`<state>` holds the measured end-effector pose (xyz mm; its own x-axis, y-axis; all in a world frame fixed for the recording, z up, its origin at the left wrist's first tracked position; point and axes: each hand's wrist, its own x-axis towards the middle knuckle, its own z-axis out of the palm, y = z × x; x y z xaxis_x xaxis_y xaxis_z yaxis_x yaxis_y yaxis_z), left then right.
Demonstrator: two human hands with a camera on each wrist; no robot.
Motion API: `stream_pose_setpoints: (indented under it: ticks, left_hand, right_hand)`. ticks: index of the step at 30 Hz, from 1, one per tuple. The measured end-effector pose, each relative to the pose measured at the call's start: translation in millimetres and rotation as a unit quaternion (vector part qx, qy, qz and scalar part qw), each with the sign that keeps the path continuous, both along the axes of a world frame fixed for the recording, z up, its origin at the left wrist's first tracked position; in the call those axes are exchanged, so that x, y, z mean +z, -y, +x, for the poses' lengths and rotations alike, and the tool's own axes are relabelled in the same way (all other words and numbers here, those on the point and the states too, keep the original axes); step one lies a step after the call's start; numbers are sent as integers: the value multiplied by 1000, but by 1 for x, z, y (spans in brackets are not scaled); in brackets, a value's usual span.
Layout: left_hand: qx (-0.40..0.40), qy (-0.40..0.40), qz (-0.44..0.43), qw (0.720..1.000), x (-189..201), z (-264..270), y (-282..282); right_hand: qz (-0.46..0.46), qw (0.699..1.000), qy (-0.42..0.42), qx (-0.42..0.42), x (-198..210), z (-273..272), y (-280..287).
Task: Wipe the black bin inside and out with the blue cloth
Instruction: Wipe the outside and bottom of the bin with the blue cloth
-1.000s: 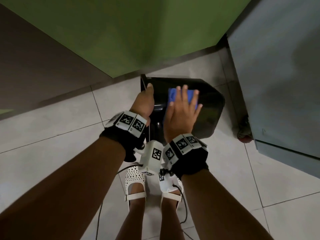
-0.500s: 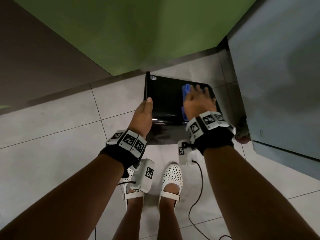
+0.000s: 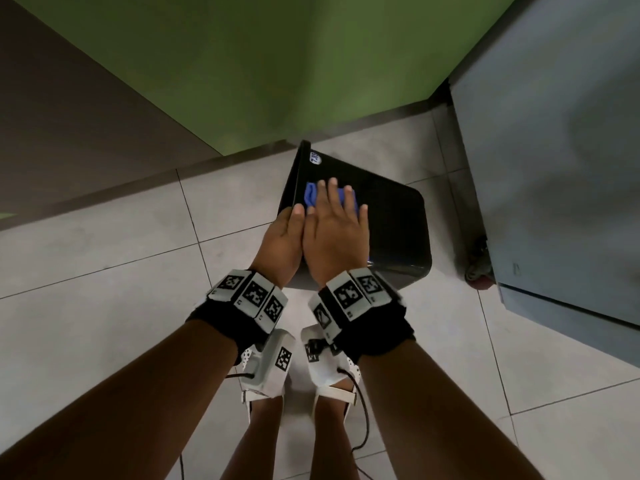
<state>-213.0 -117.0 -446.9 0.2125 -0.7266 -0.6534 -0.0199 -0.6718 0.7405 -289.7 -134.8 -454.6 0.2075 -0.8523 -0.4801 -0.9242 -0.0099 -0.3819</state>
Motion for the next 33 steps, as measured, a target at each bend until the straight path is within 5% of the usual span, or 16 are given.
stream_pose_setpoints:
  ticks: [4, 11, 17, 22, 25, 33]
  left_hand:
    - [16, 6, 7, 1000, 4, 8, 4]
    - [-24, 25, 11, 999, 6, 7, -3]
    - [-2, -126, 172, 977, 7, 27, 13]
    - [-115, 14, 135, 984, 16, 23, 54]
    - [-151, 81, 118, 978, 20, 21, 63]
    - [-61, 70, 117, 989, -3, 24, 42]
  right_hand:
    - [-67, 998, 4, -7, -14, -27, 1]
    - [55, 978, -17, -198, -46, -107, 10]
    - [16, 979, 17, -201, -59, -99, -16]
    - [-55, 970, 82, -220, -77, -85, -38]
    - [-23, 967, 31, -251, -72, -72, -31]
    - [-20, 999, 23, 10, -28, 9, -11]
